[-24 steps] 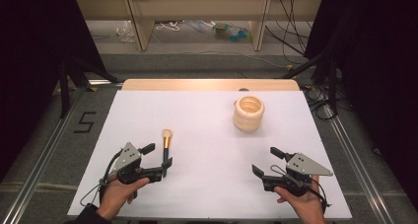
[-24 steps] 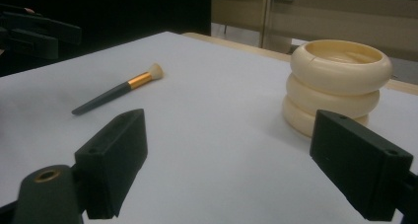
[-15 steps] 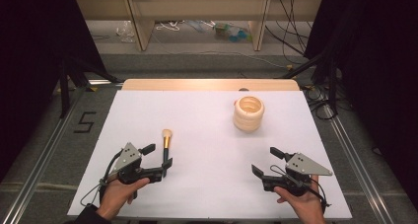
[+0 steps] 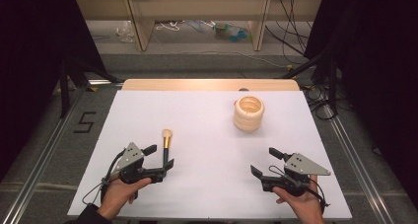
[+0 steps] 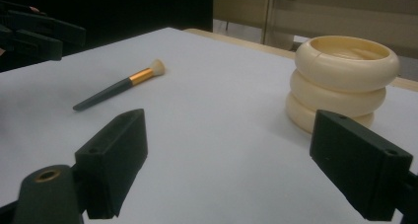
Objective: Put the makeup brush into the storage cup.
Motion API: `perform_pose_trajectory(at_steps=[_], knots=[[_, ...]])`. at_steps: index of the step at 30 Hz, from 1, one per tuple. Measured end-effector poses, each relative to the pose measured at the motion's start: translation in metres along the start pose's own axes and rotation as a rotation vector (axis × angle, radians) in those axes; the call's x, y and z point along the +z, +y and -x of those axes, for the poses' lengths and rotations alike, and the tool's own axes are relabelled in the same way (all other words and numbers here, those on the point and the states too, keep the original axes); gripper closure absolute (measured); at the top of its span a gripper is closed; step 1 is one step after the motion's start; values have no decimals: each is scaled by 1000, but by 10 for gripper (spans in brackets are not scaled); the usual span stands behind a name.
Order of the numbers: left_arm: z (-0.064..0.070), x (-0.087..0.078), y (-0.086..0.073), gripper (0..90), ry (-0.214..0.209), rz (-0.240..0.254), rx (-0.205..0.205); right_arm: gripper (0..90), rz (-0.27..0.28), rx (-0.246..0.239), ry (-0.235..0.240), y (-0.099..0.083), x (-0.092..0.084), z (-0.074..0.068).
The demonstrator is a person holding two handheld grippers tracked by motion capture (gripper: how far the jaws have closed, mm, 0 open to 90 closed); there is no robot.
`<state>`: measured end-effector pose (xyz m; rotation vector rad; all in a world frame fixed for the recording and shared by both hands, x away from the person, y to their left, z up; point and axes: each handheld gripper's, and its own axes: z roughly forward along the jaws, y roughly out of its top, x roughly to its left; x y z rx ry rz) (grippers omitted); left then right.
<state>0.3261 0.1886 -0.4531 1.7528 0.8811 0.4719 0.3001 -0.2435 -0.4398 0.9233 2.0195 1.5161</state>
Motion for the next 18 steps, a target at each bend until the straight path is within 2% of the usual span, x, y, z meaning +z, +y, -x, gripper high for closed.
perform_pose_trajectory(at_steps=[2,3,5,7,8,9,10,11,12,15,16,17,18], knots=[[-1,2,0,183,-16,-4,-14,155,11,-25,-9,0,1,2],[-1,3,0,180,-16,-18,-3,155,-3,-4,3,-1,0,0],[0,8,0,166,-30,-56,-8,155,-10,-10,-6,0,-1,0],[0,11,1,175,-17,-85,2,155,-25,-17,-5,0,-2,1],[-1,15,2,174,-3,-101,25,155,-23,-14,-1,0,-1,1],[-1,15,2,171,-3,-101,25,155,-22,-18,-4,0,-1,1],[-3,19,4,164,4,-147,25,155,-23,-18,-5,0,-1,1],[-3,19,4,163,4,-147,25,155,-15,-17,-10,-1,0,1],[-7,24,7,162,6,-188,25,155,-20,-17,-5,-1,0,1],[-10,28,10,164,20,-211,24,155,-24,-14,1,-1,1,1],[-13,29,13,166,16,-252,59,155,-10,-10,9,-1,2,0],[-13,33,14,172,25,-260,41,155,-13,-16,8,-1,2,1],[-19,36,17,174,18,-337,74,155,-12,-7,10,-1,2,0]])
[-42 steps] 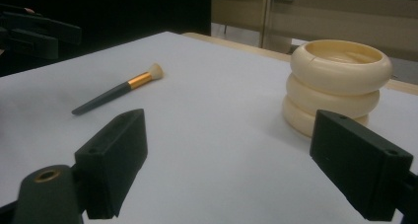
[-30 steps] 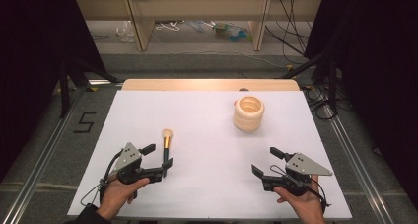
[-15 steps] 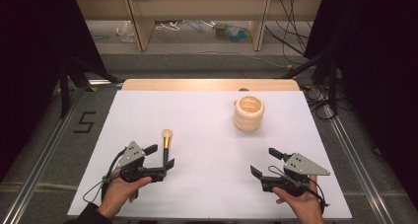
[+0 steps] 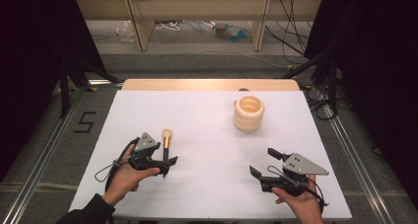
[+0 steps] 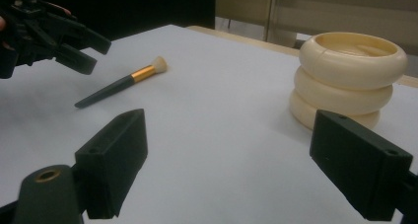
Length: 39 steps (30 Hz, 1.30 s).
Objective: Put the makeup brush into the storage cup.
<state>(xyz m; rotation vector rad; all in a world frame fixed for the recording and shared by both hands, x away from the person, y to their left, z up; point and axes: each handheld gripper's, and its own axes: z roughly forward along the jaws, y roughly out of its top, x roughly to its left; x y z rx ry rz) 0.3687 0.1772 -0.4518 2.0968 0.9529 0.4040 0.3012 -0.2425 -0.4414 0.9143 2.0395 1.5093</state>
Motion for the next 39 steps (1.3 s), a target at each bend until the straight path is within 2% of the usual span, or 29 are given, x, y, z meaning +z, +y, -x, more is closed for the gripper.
perform_pose_trajectory(at_steps=[1,2,3,5,6,7,8,10,11,12,16,19,20,21,22,23,27,28,30,31,32,33,35,37,39], knots=[[0,0,0,179,0,0,0,155,0,0,0,0,0,0],[-2,2,2,190,-4,-20,-1,155,-11,-6,-7,0,-1,1],[-5,3,3,192,-5,-48,7,155,11,2,7,0,1,0],[-8,7,6,191,-14,-79,-12,155,12,-6,5,0,1,1],[-11,8,8,202,-8,-92,-10,155,-21,-2,-7,0,-1,0],[-12,11,11,206,-1,-115,-31,155,-23,-2,-5,0,-1,0],[-12,11,11,206,-1,-115,-31,155,-23,-2,-5,0,-1,0],[-17,13,17,215,9,-161,-20,155,-14,-3,-10,0,0,-1],[-17,13,17,221,9,-161,-20,155,-12,-3,-6,0,0,-1],[-20,15,20,221,22,-191,-4,155,-22,-2,-1,0,0,-1],[-23,19,24,235,29,-217,1,155,-8,10,15,-1,2,-1],[-25,20,28,244,8,-278,0,155,-13,-2,6,-1,2,-1],[-26,21,29,245,3,-282,8,155,-6,5,17,-1,3,-1],[-26,24,30,246,-3,-296,-18,155,-8,2,15,-1,3,-1],[-26,24,30,248,-3,-296,-18,155,-13,-18,4,-1,2,0],[-27,28,31,249,-18,-335,2,155,-22,-3,9,-1,2,-1],[-26,35,31,260,-9,-358,-3,155,-56,-8,11,0,0,-1],[-26,36,32,264,-6,-377,-17,155,-15,3,27,-2,4,-1],[-28,38,34,265,2,-405,-1,155,-26,5,22,-1,3,-1],[-31,39,38,268,12,-411,-23,155,-32,0,16,-1,2,-1],[-31,39,38,271,12,-411,-23,155,-32,1,16,-1,2,-1],[-31,40,39,271,14,-412,-52,155,-32,1,16,-1,2,-1],[-33,43,41,279,15,-430,-66,155,-30,-6,15,-1,2,-1],[-32,45,41,288,23,-462,-57,155,-32,-7,15,-1,3,-1],[-33,47,42,292,25,-462,-60,155,-32,-6,15,-1,3,-1]])
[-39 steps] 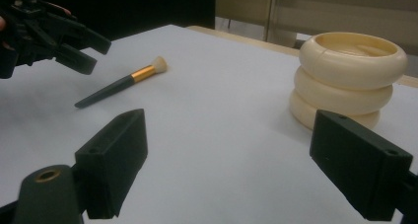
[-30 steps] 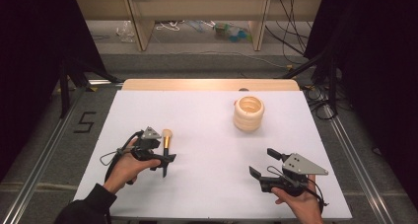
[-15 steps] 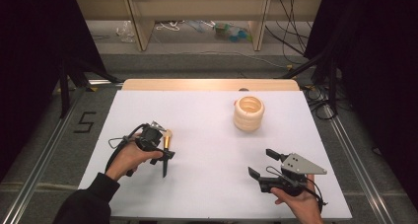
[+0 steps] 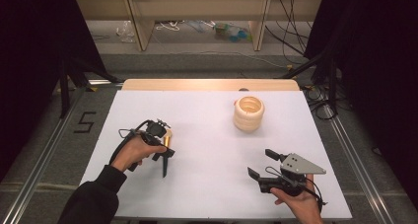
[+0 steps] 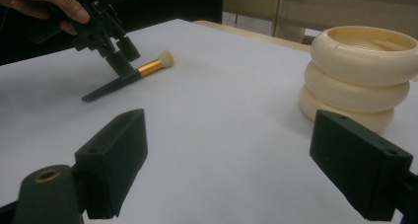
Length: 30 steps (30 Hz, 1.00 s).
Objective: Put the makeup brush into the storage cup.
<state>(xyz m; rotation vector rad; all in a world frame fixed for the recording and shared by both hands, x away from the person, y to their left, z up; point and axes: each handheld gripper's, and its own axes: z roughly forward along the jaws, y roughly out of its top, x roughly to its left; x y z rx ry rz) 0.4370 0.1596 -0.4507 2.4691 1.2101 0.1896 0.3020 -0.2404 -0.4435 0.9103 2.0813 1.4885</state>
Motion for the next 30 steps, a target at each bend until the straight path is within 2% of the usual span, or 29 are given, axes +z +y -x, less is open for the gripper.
perform_pose_trajectory(at_steps=[3,4,9,10,12,13,14,15,16,17,18,20,24,29,30], knots=[[-1,1,2,304,-5,-8,-1,155,12,-19,-4,0,1,1],[-1,1,4,305,-12,-27,-8,155,12,-20,-4,0,1,1],[-2,4,6,314,-11,-44,-1,155,4,-9,0,0,1,0],[0,5,5,314,-16,-49,-41,155,4,-9,0,0,1,0],[-2,6,5,322,-9,-56,-38,156,12,-23,-3,0,1,1],[-6,6,6,323,7,-61,16,156,-10,-5,8,0,0,0],[-6,6,5,323,0,-78,9,156,-10,-5,8,0,0,0],[-5,7,5,326,0,-69,-16,156,-10,-6,8,0,0,-1],[-3,7,4,328,-8,-88,-42,156,-10,-7,7,0,0,-1],[-7,7,5,330,1,-99,14,156,-11,-6,7,0,0,-1],[-6,8,5,330,3,-101,3,156,-11,-6,7,0,0,-1],[-4,9,3,341,-6,-100,-45,156,-11,-6,7,0,0,-1],[-3,11,4,353,-18,-110,-48,156,-1,-24,5,0,1,0],[-3,13,4,376,-17,-129,-29,157,-3,-27,4,0,1,0],[-4,14,5,380,-19,-141,-36,157,-15,-10,12,0,0,-1]])
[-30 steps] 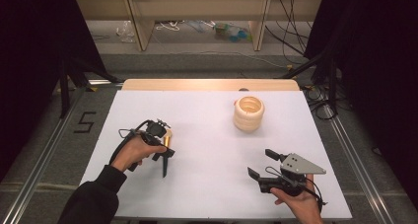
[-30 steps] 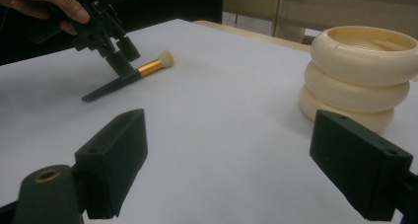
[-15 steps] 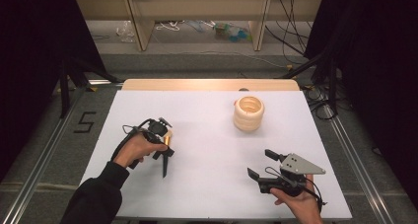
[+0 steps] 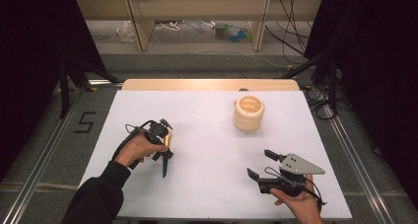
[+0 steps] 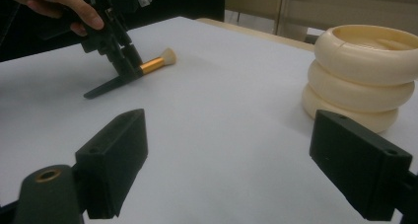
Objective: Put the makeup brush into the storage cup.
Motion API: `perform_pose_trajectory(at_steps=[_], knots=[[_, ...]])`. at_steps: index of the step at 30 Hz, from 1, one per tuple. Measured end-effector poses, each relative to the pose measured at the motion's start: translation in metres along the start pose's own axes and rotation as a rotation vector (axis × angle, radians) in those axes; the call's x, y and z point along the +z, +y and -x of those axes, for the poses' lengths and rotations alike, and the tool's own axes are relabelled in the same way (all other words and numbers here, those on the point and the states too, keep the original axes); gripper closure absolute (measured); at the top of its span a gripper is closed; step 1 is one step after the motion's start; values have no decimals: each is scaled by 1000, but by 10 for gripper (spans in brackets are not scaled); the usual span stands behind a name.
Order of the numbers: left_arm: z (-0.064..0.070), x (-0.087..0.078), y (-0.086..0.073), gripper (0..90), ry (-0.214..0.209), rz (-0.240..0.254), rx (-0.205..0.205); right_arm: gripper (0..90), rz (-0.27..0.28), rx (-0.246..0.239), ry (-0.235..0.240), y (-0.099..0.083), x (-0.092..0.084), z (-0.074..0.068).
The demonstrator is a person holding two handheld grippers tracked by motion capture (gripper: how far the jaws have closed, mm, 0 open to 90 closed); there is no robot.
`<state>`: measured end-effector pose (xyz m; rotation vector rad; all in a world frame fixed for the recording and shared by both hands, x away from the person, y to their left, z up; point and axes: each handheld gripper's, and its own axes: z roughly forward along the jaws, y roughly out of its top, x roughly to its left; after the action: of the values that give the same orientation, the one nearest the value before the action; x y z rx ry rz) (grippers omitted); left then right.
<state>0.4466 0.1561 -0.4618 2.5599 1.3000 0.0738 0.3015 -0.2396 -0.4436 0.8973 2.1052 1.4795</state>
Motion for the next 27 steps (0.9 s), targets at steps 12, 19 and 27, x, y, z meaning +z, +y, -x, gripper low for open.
perform_pose_trajectory(at_steps=[12,19,27], knots=[[-3,1,0,530,18,4,17,157,18,8,12,0,2,-1],[-4,-1,3,654,45,-29,124,157,20,5,9,-1,2,-1],[-1,-1,6,681,51,-47,143,157,7,-18,-3,0,1,0]])
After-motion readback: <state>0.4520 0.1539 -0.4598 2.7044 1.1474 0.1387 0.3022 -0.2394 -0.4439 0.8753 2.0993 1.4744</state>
